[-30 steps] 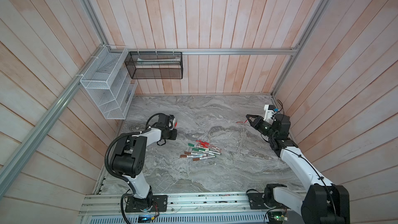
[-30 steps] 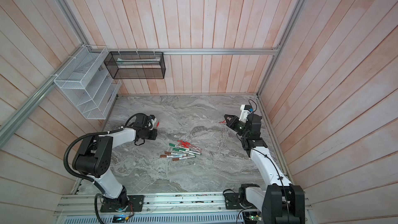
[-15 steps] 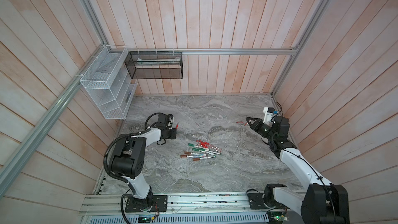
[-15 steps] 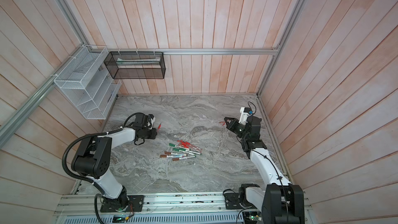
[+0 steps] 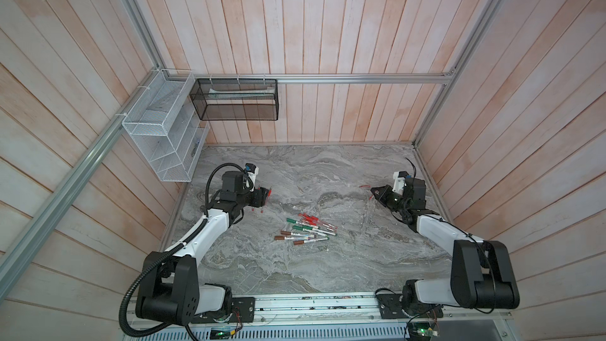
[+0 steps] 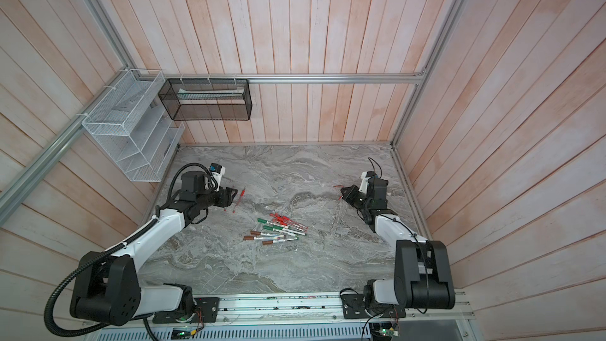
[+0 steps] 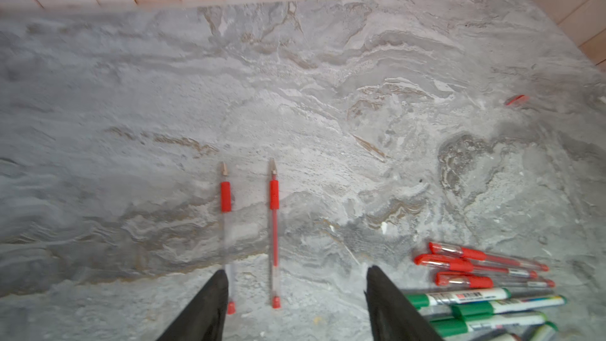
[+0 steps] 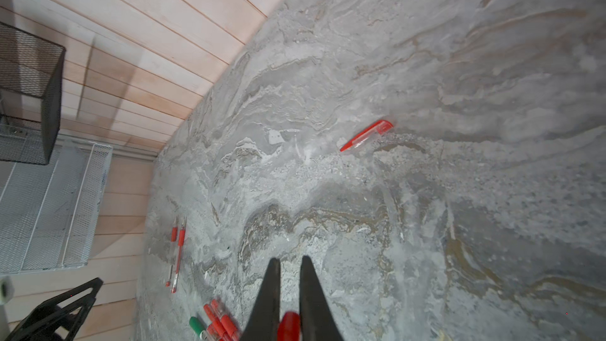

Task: Remove pen caps from pens
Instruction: Place the pen cap to the middle-right of the table.

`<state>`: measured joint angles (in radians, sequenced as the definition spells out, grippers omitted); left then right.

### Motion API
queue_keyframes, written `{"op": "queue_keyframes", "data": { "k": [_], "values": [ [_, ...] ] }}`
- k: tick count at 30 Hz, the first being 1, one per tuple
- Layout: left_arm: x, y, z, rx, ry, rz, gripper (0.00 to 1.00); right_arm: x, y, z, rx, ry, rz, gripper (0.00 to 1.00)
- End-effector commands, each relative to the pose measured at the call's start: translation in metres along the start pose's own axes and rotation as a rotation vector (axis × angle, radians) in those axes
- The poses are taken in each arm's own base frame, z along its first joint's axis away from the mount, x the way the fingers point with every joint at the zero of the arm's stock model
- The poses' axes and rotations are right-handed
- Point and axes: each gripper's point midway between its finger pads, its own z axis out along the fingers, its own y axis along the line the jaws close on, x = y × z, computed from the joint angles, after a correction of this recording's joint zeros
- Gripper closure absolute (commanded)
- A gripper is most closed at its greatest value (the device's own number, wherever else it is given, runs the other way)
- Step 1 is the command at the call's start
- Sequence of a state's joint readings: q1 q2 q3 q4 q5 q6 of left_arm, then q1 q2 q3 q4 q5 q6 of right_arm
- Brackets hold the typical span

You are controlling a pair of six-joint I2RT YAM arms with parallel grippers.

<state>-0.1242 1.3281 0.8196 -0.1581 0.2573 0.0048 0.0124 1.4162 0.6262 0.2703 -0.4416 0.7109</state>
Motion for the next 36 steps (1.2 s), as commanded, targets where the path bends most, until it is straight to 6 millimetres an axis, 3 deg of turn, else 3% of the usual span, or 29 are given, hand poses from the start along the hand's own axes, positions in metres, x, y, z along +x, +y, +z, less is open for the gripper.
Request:
{"op": "queue_keyframes", "data": {
  "k": [1,5,9,16,19,22,28,36],
  "values": [
    [-0.013,0.014,-0.014,0.007,-0.059,-0.042,0.18,-0.009,-0.005,0.015,0.011,-0.018,0.01,1.0],
    [-0.02,0.024,-0.024,-0.014,-0.096,-0.045,0.06,-0.007,-0.017,0.037,0.019,0.007,0.04,1.0],
    [-0.027,0.03,-0.031,-0.029,-0.113,-0.057,0.01,-0.003,-0.029,0.054,0.028,0.03,0.069,1.0],
    [-0.031,0.04,-0.039,-0.048,-0.132,-0.08,0.0,0.003,-0.046,0.072,0.045,0.066,0.106,1.0],
    [-0.029,0.043,-0.04,-0.048,-0.139,-0.08,0.0,0.005,-0.051,0.076,0.052,0.074,0.105,0.85],
    [-0.031,0.049,-0.043,-0.056,-0.138,-0.109,0.0,0.007,-0.055,0.075,0.05,0.081,0.126,0.77],
    [-0.03,0.052,-0.044,-0.062,-0.149,-0.113,0.0,-0.002,-0.061,0.064,0.084,0.064,0.095,0.7],
    [-0.031,0.053,-0.043,-0.052,-0.145,-0.132,0.0,-0.018,-0.042,0.04,0.151,0.046,-0.048,0.63]
  ]
}}
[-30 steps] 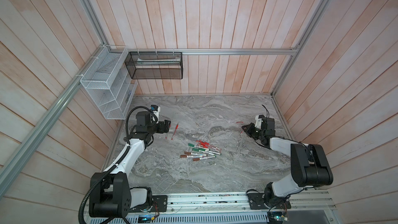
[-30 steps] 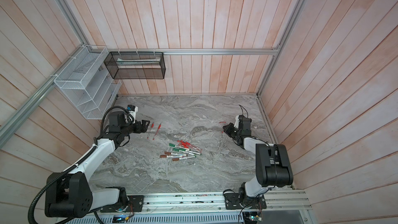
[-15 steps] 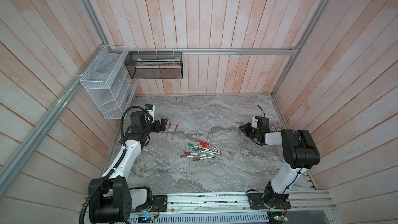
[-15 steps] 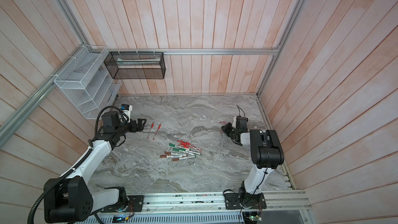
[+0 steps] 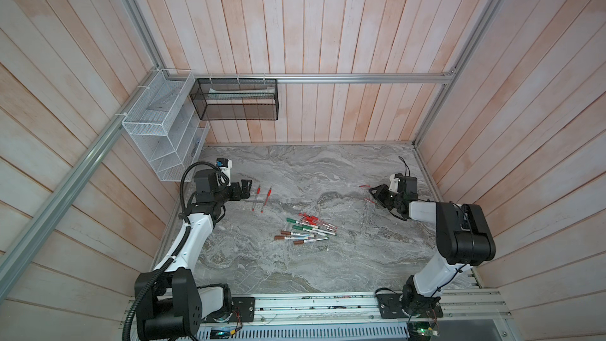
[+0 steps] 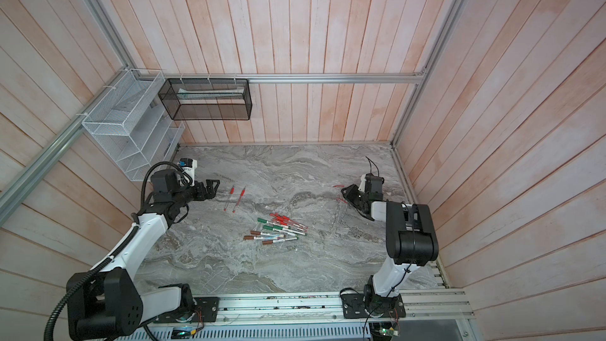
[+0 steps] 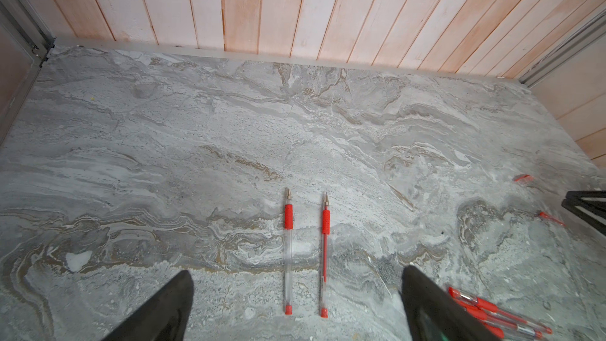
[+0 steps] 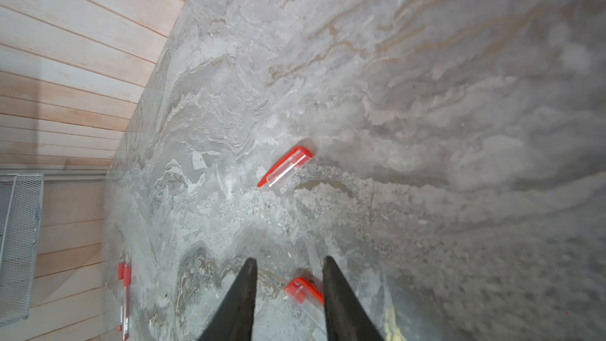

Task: Remove pen caps from pens
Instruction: Place the pen cap to the middle-right of the table, then pick up the pen from the center of the table.

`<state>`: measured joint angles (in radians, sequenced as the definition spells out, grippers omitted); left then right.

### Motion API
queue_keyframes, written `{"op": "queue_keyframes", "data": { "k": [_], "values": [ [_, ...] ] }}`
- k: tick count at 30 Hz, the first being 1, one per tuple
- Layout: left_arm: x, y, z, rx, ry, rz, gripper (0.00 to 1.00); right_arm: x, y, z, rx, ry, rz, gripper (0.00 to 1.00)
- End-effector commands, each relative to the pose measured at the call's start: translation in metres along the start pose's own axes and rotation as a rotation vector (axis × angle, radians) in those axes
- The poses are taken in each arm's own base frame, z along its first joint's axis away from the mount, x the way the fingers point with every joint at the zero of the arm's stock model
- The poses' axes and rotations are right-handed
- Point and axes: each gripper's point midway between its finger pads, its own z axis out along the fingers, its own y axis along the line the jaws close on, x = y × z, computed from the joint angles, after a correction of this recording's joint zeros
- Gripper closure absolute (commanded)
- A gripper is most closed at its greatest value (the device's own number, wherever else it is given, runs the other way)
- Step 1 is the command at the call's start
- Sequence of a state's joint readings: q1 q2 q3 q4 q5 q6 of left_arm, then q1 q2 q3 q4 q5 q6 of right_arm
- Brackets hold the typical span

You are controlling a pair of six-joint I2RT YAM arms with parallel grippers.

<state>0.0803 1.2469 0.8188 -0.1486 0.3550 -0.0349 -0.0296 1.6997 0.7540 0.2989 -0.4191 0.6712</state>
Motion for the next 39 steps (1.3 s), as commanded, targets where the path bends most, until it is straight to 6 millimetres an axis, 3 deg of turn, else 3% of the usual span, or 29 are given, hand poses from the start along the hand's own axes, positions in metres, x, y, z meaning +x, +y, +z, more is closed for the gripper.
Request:
{"op": "queue_keyframes", "data": {
  "k": [1,5,8,13,16,19,24,28,39],
  "values": [
    [-0.008,-0.003,-0.004,0.018,-0.019,-0.012,0.0,-0.005,0.015,-0.011,0.047,0.001,-0.117,0.62],
    [-0.006,-0.002,-0.001,0.019,-0.024,-0.005,0.0,0.008,0.048,-0.012,0.052,0.034,-0.289,0.57],
    [-0.007,-0.002,-0.002,0.018,-0.017,-0.013,0.0,0.03,0.076,-0.007,0.08,0.09,-0.448,0.55],
    [-0.004,0.001,0.0,0.011,-0.022,-0.003,0.0,0.09,0.122,0.008,0.071,0.261,-0.731,0.44],
    [-0.007,0.0,-0.002,0.015,-0.019,-0.012,0.0,0.125,0.135,0.016,0.093,0.359,-0.838,0.42],
    [-0.006,0.004,-0.003,0.006,-0.026,-0.011,0.0,0.153,0.141,0.021,0.095,0.44,-0.891,0.43],
    [-0.01,0.006,-0.006,0.002,-0.027,-0.025,0.0,0.192,0.139,0.032,0.08,0.559,-0.933,0.53],
    [-0.007,0.01,-0.005,-0.008,-0.034,-0.024,0.0,0.216,0.135,0.037,0.088,0.638,-0.993,0.55],
    [-0.01,0.013,-0.009,-0.014,-0.036,-0.036,0.0,0.235,0.13,0.028,0.061,0.725,-1.012,0.55]
  ]
}}
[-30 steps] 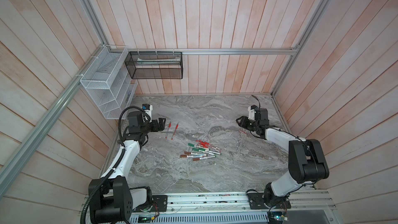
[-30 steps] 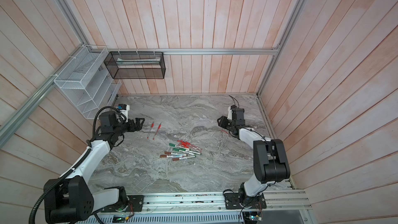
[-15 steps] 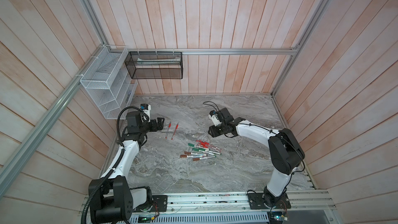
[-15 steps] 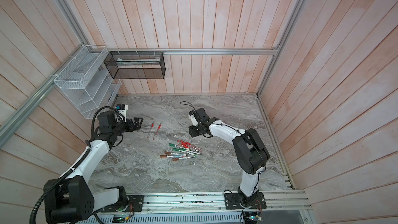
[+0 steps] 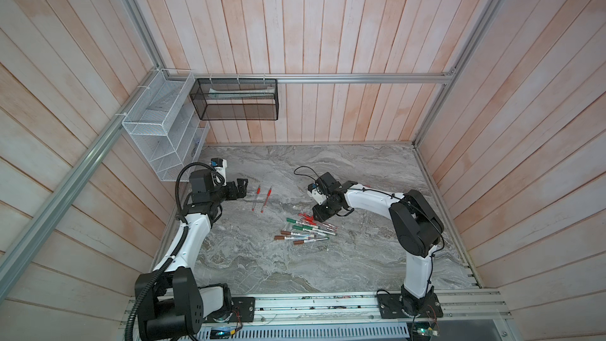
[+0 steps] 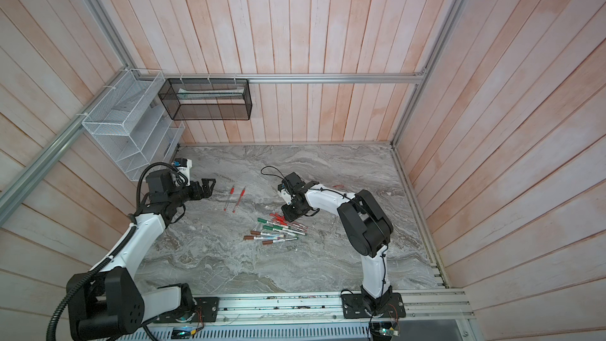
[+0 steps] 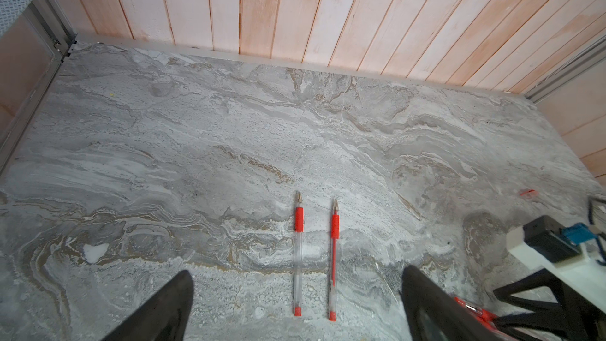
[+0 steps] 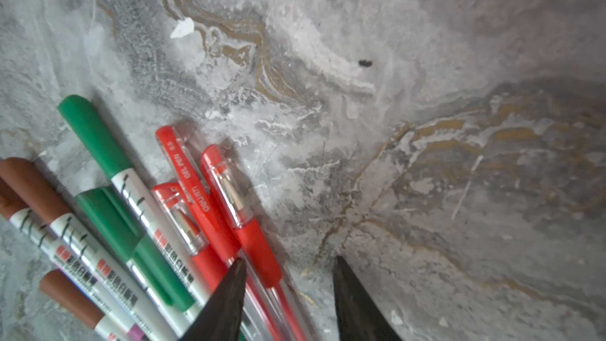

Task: Remove pen caps from pens
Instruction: Pick up the pen from the center of the table.

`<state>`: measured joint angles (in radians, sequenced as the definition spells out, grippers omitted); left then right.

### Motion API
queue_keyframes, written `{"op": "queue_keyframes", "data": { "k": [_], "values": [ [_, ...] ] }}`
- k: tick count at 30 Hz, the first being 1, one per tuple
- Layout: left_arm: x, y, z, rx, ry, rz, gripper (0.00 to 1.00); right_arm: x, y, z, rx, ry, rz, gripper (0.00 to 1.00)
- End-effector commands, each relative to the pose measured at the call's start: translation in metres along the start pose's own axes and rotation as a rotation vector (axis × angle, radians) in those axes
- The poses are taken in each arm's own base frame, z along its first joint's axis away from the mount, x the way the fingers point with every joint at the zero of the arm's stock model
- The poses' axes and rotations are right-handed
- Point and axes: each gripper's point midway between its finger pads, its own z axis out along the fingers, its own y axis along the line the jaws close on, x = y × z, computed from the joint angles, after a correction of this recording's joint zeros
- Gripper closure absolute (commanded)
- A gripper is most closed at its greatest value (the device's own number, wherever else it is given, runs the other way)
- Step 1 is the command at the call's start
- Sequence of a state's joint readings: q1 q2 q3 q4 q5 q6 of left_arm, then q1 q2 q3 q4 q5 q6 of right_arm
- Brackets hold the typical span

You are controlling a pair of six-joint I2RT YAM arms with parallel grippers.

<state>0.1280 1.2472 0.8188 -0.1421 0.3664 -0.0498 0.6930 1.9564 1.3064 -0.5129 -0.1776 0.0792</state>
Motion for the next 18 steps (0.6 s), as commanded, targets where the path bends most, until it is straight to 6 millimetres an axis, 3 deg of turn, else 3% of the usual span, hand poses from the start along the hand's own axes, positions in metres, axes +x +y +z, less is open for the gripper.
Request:
{"op": "queue_keyframes", "data": {
  "k": [1,9,18],
  "values": [
    [-0.007,-0.002,-0.005,0.015,-0.02,-0.001,0.0,0.006,0.005,-0.003,-0.017,0.03,-0.018,0.55],
    [-0.008,0.001,-0.007,0.011,-0.026,-0.011,0.0,0.015,-0.008,0.011,0.044,0.077,-0.016,0.63],
    [-0.008,0.003,-0.006,0.005,-0.033,-0.015,0.0,0.012,-0.022,0.019,0.114,0.075,-0.036,0.75]
  ]
}}
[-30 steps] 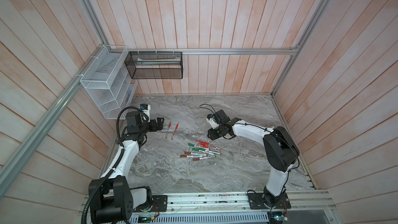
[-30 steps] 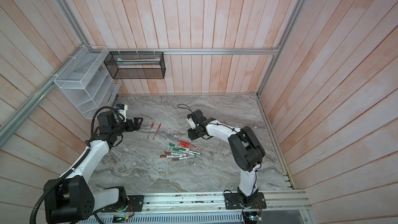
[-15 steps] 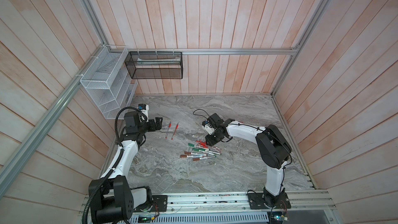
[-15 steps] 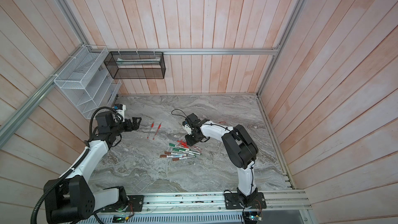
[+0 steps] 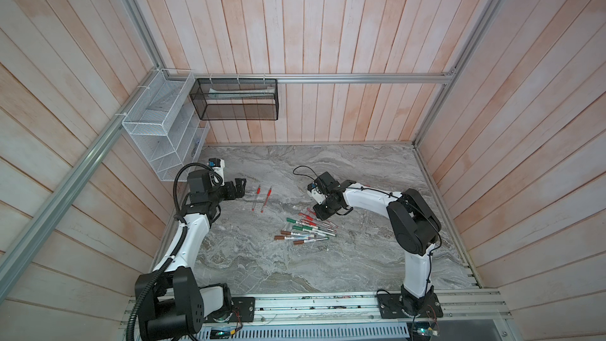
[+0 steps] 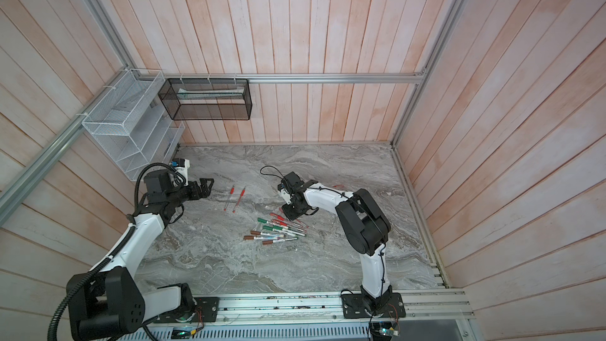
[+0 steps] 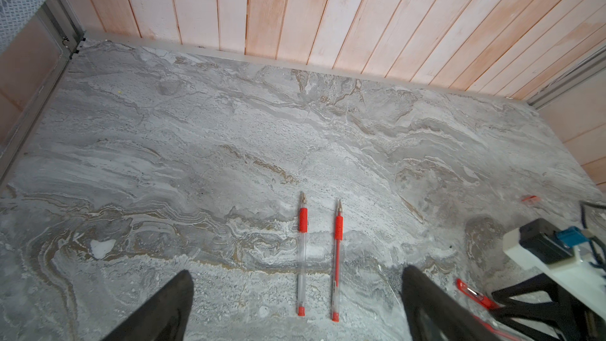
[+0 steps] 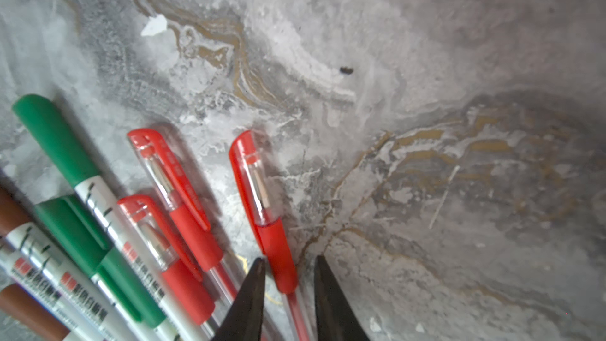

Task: Remove pen caps from pens
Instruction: Pick up the pen from the center of the table.

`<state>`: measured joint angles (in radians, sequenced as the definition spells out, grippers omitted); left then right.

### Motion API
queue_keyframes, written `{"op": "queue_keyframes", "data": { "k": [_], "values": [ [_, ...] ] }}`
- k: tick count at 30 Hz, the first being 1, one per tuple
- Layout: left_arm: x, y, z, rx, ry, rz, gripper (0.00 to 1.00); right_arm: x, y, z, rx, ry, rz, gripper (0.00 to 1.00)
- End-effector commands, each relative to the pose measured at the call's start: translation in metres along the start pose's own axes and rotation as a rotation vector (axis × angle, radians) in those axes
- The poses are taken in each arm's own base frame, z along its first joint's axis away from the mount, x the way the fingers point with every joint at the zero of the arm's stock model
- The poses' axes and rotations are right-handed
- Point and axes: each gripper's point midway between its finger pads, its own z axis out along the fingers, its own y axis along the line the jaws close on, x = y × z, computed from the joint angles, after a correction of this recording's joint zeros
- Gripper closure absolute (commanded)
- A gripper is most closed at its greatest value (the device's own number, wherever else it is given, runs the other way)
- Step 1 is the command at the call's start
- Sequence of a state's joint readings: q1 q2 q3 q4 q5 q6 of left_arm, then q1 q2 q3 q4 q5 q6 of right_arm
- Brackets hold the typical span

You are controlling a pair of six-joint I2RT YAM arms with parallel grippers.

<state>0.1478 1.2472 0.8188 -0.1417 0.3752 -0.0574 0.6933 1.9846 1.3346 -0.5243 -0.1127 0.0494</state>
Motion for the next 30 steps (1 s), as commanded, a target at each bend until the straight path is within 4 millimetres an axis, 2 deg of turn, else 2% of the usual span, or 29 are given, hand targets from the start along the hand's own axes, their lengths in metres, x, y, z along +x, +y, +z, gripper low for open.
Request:
{"op": "queue_keyframes", "data": {
  "k": [1,9,14,17,22,27,28,30],
  "values": [
    [-0.006,-0.002,-0.004,0.01,-0.03,0.004,0.0,0.015,-0.012,0.017,0.06,0.066,-0.011,0.77],
    [-0.006,-0.003,-0.005,0.018,-0.031,0.002,0.0,0.006,-0.025,0.021,0.101,0.044,-0.009,0.91],
    [-0.012,-0.011,-0.008,0.055,-0.029,0.003,0.0,-0.018,-0.038,-0.004,0.112,-0.04,0.025,0.95],
    [-0.019,-0.021,-0.01,0.109,-0.043,0.012,0.0,-0.044,-0.044,-0.036,0.072,-0.156,0.081,0.98],
    [-0.048,-0.064,-0.019,0.298,-0.047,0.038,0.01,-0.087,-0.052,-0.113,-0.076,-0.432,0.242,0.99],
    [-0.079,-0.109,-0.018,0.434,-0.063,0.103,0.01,-0.103,-0.053,-0.184,-0.257,-0.723,0.385,1.0],
    [-0.085,-0.118,-0.018,0.467,-0.063,0.074,0.01,-0.105,-0.052,-0.197,-0.298,-0.782,0.405,1.0],
    [-0.092,-0.133,-0.017,0.529,-0.07,0.045,0.01,-0.105,-0.048,-0.215,-0.372,-0.879,0.44,1.0]
  ]
}}
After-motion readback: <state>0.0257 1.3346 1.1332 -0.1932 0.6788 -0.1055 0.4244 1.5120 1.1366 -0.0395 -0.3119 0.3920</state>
